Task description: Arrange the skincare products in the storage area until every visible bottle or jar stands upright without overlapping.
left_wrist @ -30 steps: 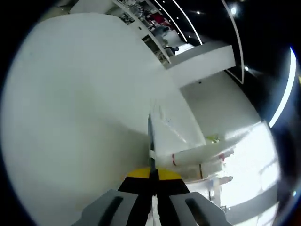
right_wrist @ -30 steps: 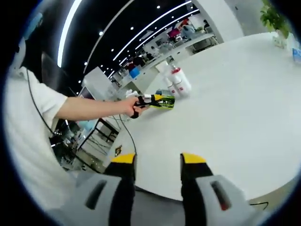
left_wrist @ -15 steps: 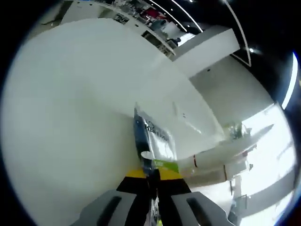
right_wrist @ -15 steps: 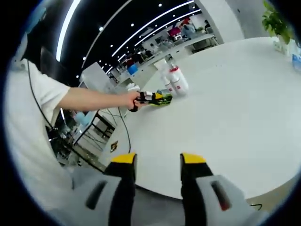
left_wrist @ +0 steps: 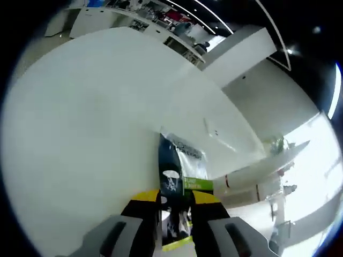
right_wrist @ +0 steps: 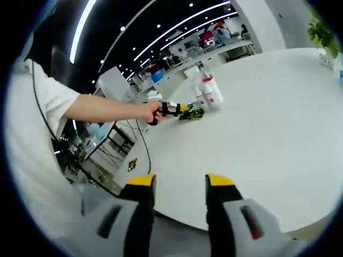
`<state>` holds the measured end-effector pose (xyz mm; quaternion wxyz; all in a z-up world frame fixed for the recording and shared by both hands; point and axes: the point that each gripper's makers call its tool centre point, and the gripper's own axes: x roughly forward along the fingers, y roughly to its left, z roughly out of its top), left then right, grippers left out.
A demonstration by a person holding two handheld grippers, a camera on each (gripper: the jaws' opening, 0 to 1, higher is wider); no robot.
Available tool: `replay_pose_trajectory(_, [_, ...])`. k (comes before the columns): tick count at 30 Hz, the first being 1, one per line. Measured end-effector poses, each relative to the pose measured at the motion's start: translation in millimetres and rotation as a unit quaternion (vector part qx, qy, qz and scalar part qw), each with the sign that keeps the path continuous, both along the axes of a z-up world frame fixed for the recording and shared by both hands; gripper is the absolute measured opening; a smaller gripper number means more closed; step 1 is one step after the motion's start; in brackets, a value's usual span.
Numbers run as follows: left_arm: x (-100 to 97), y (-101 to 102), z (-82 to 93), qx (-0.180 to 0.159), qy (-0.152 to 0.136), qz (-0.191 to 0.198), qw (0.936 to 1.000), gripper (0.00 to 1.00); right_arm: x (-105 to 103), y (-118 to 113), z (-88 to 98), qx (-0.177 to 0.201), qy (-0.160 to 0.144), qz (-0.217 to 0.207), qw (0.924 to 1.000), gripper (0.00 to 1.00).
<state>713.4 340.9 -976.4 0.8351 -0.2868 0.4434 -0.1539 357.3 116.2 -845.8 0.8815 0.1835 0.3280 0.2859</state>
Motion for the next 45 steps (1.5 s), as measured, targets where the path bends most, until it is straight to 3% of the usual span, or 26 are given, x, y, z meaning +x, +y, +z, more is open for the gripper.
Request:
replay_pose_trajectory(2, [-4.1, 7, 3.8, 0.003, -0.001, 0.001, 1.0000, 0.28, 0, 3, 1.9, 0.001, -0.006, 0.003, 1.0000, 0.38])
replay_pose_trajectory(5, [-10.2, 19, 22.8, -0.004, -0.011, 0.009, 0.9999, 0.27, 0, 8, 4.3, 0.005, -0.013, 0.008, 0.9999, 0.38])
replay_pose_trajectory(7, [-14.8, 24, 48.0, -0.008, -0.048, 0.002, 0.9988, 0.28, 2, 14, 8.4, 0.019, -0.019, 0.010, 0.9996, 0.38])
replay_pose_trajectory(11, [-35.0, 43, 75.4, 0.002, -0.070, -0.006, 0.9975, 0.32, 6, 25, 11.6, 0.021, -0.031, 0.024, 0.9990, 0.38])
replay_pose_trajectory(14, [-61.7, 52, 101.1, -0.004, -0.104, 0.004, 0.9946, 0.33, 9, 33, 14.6, 0.033, -0.037, 0.030, 0.9983, 0.38])
replay_pose_trajectory(19, [-122.3, 58, 125.2, 0.008, -0.121, -0.024, 0.9923, 0.36, 11, 50, 15.0, 0.054, -0.042, 0.049, 0.9965, 0.38])
replay_pose_trajectory(22, [-154.0, 69, 145.5, -0.008, -0.140, 0.005, 0.9901, 0.41, 9, 59, 13.9, 0.060, -0.042, 0.062, 0.9954, 0.38])
replay_pose_trajectory(24, [-166.9, 81, 144.2, 0.012, -0.139, 0.004, 0.9902, 0.42, 9, 62, 13.7, 0.064, -0.043, 0.067, 0.9948, 0.38])
replay_pose_trajectory(26, [-188.2, 101, 137.8, 0.072, -0.137, -0.007, 0.9880, 0.43, 10, 65, 14.2, 0.074, -0.040, 0.070, 0.9940, 0.38])
replay_pose_trajectory(31, [-224.4, 136, 115.2, 0.168, -0.111, -0.032, 0.9789, 0.47, 15, 67, 17.2, 0.076, -0.046, 0.077, 0.9931, 0.38])
replay_pose_trajectory(35, [-246.1, 164, 87.0, 0.234, -0.063, -0.064, 0.9681, 0.39, 20, 65, 20.4, 0.077, -0.051, 0.074, 0.9930, 0.38])
replay_pose_trajectory(38, [-258.6, 175, 64.0, 0.246, -0.025, -0.076, 0.9659, 0.48, 20, 64, 21.0, 0.075, -0.052, 0.072, 0.9933, 0.38])
replay_pose_trajectory(41, [-271.4, 184, 45.3, 0.277, 0.000, -0.122, 0.9530, 0.49, 18, 63, 21.1, 0.072, -0.052, 0.071, 0.9936, 0.38])
replay_pose_trajectory(42, [-276.5, 188, 38.1, 0.300, 0.009, -0.154, 0.9415, 0.49, 16, 63, 20.2, 0.070, -0.050, 0.070, 0.9938, 0.38])
replay_pose_trajectory(44, [-283.8, 191, 28.7, 0.323, 0.022, -0.199, 0.9249, 0.49, 13, 61, 17.8, 0.067, -0.046, 0.068, 0.9944, 0.38])
replay_pose_trajectory(45, [-286.8, 189, 26.6, 0.324, 0.019, -0.214, 0.9211, 0.49, 12, 60, 16.6, 0.065, -0.044, 0.067, 0.9946, 0.38])
